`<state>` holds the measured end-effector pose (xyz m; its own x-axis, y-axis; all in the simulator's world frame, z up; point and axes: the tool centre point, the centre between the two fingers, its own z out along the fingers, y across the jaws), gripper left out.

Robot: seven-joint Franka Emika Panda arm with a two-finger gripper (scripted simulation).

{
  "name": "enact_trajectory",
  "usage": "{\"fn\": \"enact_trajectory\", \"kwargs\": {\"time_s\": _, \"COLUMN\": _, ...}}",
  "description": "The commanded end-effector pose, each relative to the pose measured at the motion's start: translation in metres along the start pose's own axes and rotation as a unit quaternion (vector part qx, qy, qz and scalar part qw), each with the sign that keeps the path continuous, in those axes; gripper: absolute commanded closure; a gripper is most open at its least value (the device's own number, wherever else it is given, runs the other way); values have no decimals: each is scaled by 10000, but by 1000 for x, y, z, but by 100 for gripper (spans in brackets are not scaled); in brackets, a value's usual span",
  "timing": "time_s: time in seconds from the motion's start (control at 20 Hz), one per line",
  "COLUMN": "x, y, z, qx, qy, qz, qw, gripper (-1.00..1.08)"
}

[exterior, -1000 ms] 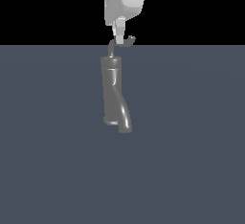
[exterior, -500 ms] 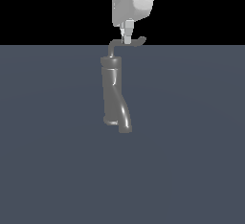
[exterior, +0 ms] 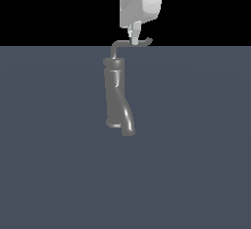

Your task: Turn on the faucet by rotating a designated handle.

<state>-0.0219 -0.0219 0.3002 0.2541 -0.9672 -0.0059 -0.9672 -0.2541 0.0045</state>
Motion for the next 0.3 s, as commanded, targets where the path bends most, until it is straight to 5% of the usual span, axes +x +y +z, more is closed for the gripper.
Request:
{"fn": "enact_trajectory", "kwargs": {"time_s": 0.0, "x": 31, "y": 1, "z": 0, "qx": 23, "qy": 28, "qz": 224, "qw": 9997, "gripper": 108}}
{"fn": "enact_trajectory", "kwargs": {"time_s": 0.25, "x": 42, "y": -4, "z": 0, "qx": 23, "qy": 29, "qz": 251, "qw": 9997, "gripper": 108}}
